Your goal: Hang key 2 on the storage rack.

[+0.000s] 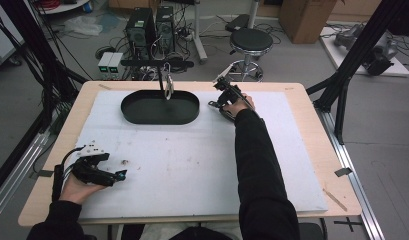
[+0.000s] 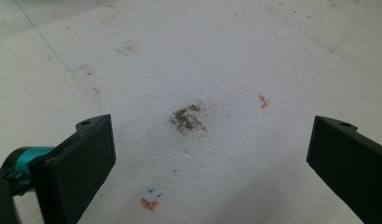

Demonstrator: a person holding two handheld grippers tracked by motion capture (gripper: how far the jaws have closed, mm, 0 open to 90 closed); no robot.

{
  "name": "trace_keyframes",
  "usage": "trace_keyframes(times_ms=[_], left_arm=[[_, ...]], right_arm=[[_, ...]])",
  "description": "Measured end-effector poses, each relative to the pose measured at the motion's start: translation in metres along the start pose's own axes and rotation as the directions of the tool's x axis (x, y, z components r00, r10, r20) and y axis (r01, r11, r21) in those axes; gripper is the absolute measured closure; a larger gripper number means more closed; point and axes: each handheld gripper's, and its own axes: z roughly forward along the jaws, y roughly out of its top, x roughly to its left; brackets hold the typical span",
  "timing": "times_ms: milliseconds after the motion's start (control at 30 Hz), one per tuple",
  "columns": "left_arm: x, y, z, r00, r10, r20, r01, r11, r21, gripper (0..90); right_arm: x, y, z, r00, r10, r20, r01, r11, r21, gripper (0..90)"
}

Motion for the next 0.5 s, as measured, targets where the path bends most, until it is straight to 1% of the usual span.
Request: trace_keyframes(times_ms=[33,67,100,133,167,200,233,267,300,367,400,433,467,500], left_arm=[[0.0,0.0,0.0,1.0,0.0,0.0,0.0,1.0,0.0,1.7],[0.0,0.0,0.0,1.0,0.0,-0.001,0.0,1.0,0.0,1.7],[0.0,0.0,0.0,1.0,0.001,-0.003,-0.001,1.0,0.001,1.7],[0.0,0.0,0.0,1.0,0.001,-0.003,-0.001,1.0,0.001,1.7],[0.0,0.0,0.0,1.0,0.002,-0.003,-0.002,1.0,0.001,1.7],[0.0,0.0,0.0,1.0,0.003,-0.001,-0.003,1.0,-0.002,1.7],[0.0,0.0,0.0,1.0,0.003,-0.001,-0.003,1.0,-0.002,1.7],[-0.001,0.0,-0.001,1.0,0.005,0.004,-0.005,1.0,-0.002,1.7],[-0.001,0.0,-0.001,1.0,0.004,0.002,-0.004,1.0,-0.003,1.7],[-0.001,0.0,-0.001,1.0,0.008,0.001,-0.008,1.0,-0.003,1.7],[-0.001,0.0,-0.001,1.0,0.008,0.001,-0.008,1.0,-0.003,1.7],[-0.001,0.0,-0.001,0.9999,0.014,0.003,-0.014,0.9999,-0.001,1.7],[-0.001,0.0,-0.001,0.9999,0.014,0.003,-0.014,0.9999,0.0,1.7],[-0.001,0.0,-0.001,0.9999,0.012,0.003,-0.012,0.9999,-0.001,1.7]], right_arm=[[0.0,0.0,0.0,1.0,0.0,0.0,0.0,1.0,0.0,87.5],[-0.002,-0.001,-0.003,0.9998,0.013,-0.013,-0.013,0.9999,-0.004,87.5],[-0.005,-0.002,-0.009,0.9989,0.037,-0.028,-0.038,0.999,-0.023,87.5],[-0.005,-0.002,-0.009,0.9989,0.037,-0.028,-0.038,0.999,-0.023,87.5],[-0.009,-0.004,-0.014,0.9968,0.056,-0.057,-0.058,0.9978,-0.033,87.4],[-0.01,-0.005,-0.016,0.9961,0.068,-0.057,-0.07,0.9966,-0.043,87.4],[-0.01,-0.005,-0.016,0.9961,0.068,-0.057,-0.07,0.9966,-0.043,87.4],[-0.013,-0.006,-0.018,0.9943,0.077,-0.074,-0.081,0.9951,-0.057,87.4],[-0.016,-0.008,-0.026,0.9886,0.112,-0.101,-0.12,0.9892,-0.084,87.4],[-0.017,-0.008,-0.029,0.9872,0.121,-0.104,-0.13,0.9876,-0.088,87.3],[-0.019,-0.01,-0.038,0.9875,0.126,-0.095,-0.139,0.9799,-0.143,87.3],[-0.02,-0.012,-0.042,0.9869,0.119,-0.11,-0.137,0.9751,-0.175,87.3],[-0.02,-0.012,-0.042,0.9869,0.119,-0.11,-0.137,0.9751,-0.175,87.3],[-0.018,-0.015,-0.048,0.9818,0.131,-0.138,-0.156,0.9685,-0.194,87.3]])
